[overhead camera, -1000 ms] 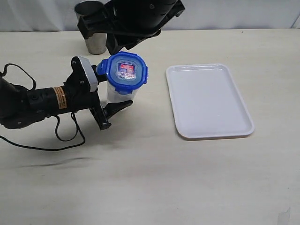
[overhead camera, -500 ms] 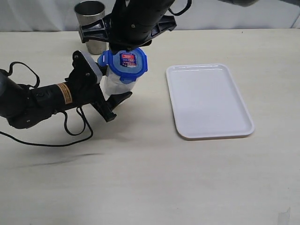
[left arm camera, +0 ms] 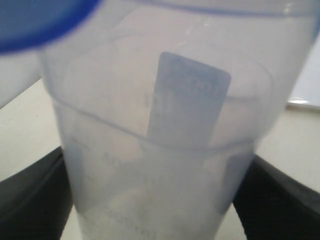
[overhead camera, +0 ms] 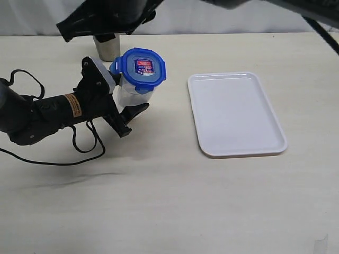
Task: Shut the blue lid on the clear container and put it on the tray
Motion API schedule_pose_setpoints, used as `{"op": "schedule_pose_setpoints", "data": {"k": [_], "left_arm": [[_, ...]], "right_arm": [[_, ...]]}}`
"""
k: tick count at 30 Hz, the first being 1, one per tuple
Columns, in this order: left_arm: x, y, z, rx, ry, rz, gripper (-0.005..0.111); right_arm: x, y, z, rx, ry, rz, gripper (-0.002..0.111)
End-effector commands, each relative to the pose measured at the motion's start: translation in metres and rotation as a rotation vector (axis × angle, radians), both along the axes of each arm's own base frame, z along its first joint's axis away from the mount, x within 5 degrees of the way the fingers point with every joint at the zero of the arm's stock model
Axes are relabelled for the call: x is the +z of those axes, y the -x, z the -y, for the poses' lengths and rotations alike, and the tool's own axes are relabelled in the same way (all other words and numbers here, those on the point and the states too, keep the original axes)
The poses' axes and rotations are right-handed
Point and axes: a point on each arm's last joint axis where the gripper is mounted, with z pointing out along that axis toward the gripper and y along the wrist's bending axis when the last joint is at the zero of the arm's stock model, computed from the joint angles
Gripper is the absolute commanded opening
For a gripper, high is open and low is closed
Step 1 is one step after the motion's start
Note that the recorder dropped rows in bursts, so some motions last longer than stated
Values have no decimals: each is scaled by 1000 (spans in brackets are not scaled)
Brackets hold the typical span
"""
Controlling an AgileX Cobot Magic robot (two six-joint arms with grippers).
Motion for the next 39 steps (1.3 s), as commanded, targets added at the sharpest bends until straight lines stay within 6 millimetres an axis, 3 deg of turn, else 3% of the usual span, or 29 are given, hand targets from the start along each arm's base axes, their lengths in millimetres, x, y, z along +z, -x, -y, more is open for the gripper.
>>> {"op": "schedule_pose_setpoints", "data": {"k": [1,4,14,23,29,39], "left_arm": [[6,-2,1,16,20,8,0],[6,-2,1,22,36,-9,0],[6,-1,1,24,47,-22,0],[6,-1,1,22,47,-24,0],[7,-1,1,21,50,-21,0],[8,1,3,-9,69,-19,0]], "right_arm": [[-12,1,-1,-84,79,-165,48],[-38,-10,-14,-86,116,-191,48],[-38,-16,-16,-148,85,-158,48],[-73,-21,-26,-138,133,-225,48],[-88,-23,-29,-121,174,-244,35],[-116,-25,-36,-71,235,-299,35]]}}
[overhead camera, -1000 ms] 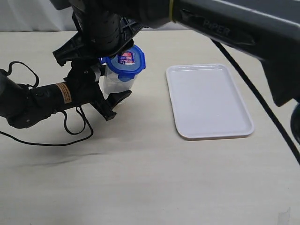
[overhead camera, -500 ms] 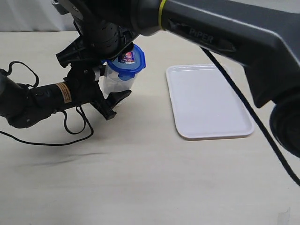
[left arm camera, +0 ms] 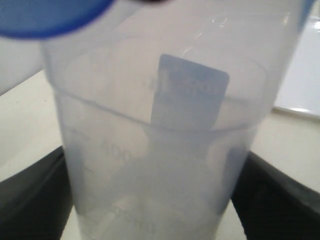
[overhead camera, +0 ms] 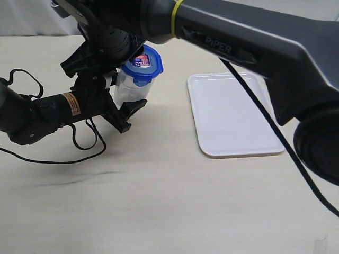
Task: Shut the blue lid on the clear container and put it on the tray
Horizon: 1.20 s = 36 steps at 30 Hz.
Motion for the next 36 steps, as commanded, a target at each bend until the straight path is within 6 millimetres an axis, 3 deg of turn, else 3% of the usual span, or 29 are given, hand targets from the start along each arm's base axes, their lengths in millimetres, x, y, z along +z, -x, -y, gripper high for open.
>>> {"op": "schedule_pose_setpoints", "data": {"k": [1,5,13,19,36], "left_arm": [[9,2,5,-65,21,47,0],[9,4,6,-90,22,55,0],[9,5,7,-102,22,59,0],[10,5,7,-105,28,59,0],[11,7,9,-137,33,71,0]], "right_arm": [[-43,0,-6,7,45,-127,35],[-43,-1,-5,22,60,-122,31],[-43,-1,-5,39,75,-115,13],[-59,-4,-7,47,107,-133,14],[-59,-3,-9,134,188,-96,14]]}}
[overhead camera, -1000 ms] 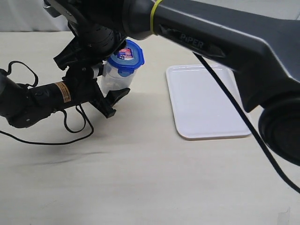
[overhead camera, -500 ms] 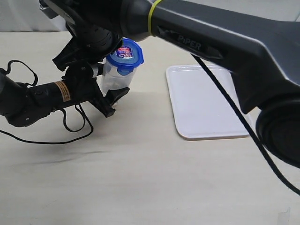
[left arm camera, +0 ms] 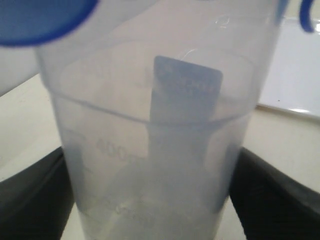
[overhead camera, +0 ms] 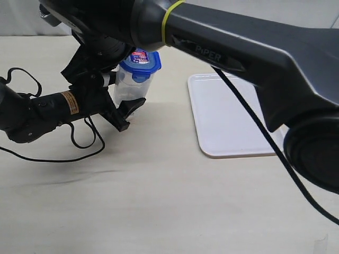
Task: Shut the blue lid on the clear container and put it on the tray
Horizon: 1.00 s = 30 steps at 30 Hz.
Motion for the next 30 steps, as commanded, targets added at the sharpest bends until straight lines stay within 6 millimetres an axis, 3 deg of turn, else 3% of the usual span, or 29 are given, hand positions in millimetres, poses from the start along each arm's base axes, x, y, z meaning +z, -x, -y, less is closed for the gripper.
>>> {"op": "schedule_pose_setpoints", "data": {"k": [1,13,20,30], "left_arm": [[10,9,11,-132,26,75,0],[10,9,11,-133,31,79,0],[10,9,10,-133,30,79,0],[11,9,10,-135,34,85,0]], "right_arm": [[-47,-2,0,-15,78,-128,14],[-48,-2,0,20,102,-132,14],[-69,-4,-1,48,157,-160,14],[-67,-7,0,66,193,-127,14]]}}
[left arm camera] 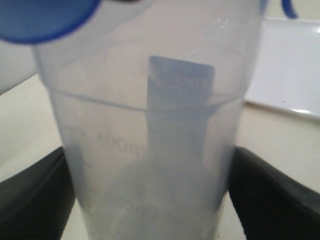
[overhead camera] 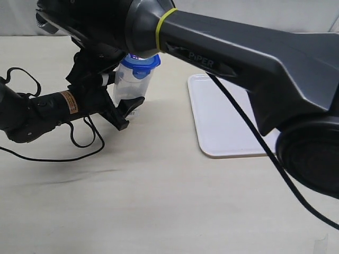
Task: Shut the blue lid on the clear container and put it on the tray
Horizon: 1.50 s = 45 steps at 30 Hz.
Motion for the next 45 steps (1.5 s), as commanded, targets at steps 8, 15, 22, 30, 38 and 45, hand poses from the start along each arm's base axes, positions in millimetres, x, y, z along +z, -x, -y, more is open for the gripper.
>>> {"op": "schedule_pose_setpoints", "data": {"k": [8,15,22,30,38,45], "left_arm": [[11,10,12,-153,34,100,0],[12,10,12,-153,36,102,0],[12,10,12,-153,36,102,0],[12,10,12,-153,36,102,0],[12,10,12,-151,41,95,0],[13,11,13,-159,52,102,0]], "right_arm": [[-54,-2,3,-25,85,-170,14],[-18,12,3,22,-37,-234,18],[3,19,4,40,-102,-250,32],[37,22,14,46,-137,-183,34],[95,26,42,29,-239,-102,34],[130,34,61,24,-300,-48,34]]}}
